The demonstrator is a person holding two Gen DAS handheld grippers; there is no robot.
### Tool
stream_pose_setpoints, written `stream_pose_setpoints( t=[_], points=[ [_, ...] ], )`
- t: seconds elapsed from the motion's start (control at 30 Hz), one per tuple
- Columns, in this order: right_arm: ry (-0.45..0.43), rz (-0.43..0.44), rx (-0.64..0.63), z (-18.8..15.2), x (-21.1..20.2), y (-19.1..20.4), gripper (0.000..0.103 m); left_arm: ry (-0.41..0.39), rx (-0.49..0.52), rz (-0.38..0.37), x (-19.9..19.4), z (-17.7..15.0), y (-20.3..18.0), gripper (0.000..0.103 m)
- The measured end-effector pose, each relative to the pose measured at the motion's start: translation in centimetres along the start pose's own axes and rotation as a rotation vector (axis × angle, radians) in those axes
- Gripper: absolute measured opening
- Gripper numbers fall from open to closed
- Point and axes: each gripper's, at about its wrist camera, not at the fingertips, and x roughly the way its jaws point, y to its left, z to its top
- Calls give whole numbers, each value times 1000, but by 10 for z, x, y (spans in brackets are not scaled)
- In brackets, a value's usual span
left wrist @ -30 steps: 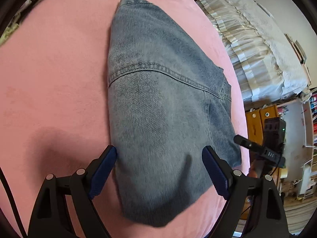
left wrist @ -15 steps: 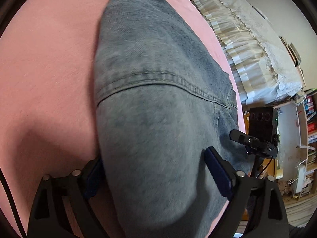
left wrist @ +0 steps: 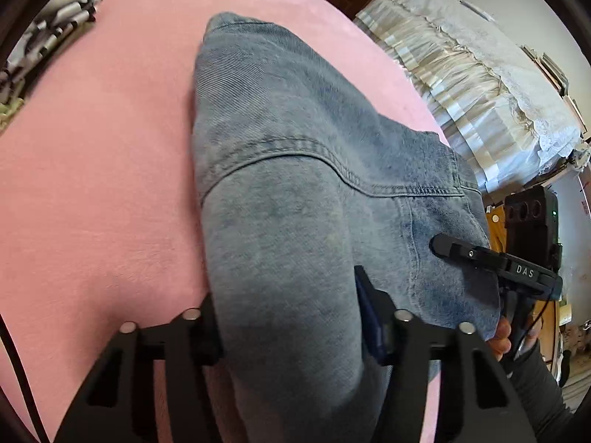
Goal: Fold large clothes
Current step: 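Grasp the folded jacket edge with both tools and lift it, then carry the folded jacket with both tools onto the clothes stack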
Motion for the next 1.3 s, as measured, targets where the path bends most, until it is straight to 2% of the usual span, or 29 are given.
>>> stream_pose_setpoints(
  t=[0.23, 0.57, 0.8, 0.97, 1.13, 1.3],
  points=[
    [-33, -72, -51, -17, -13, 41, 18, -23, 65, 72, -36, -11, -26, 48],
    [-11, -98, -19, -75, -22, 116, 18, -2, 56, 97, -121, -49, -12, 47],
    [31, -65, -61, -113, -14, 190, 18, -10, 14, 122, -203, -93, 36, 47],
    [69, -22, -107, -119, 9, 250, 18, -48, -33, 160, -272, -110, 86, 47],
    [93, 40, -164, -104, 40, 317, 18, -104, -69, 209, -331, -99, 129, 47],
    [98, 87, -219, -66, 75, 380, 18, -157, -72, 257, -378, -57, 170, 47]
  ],
)
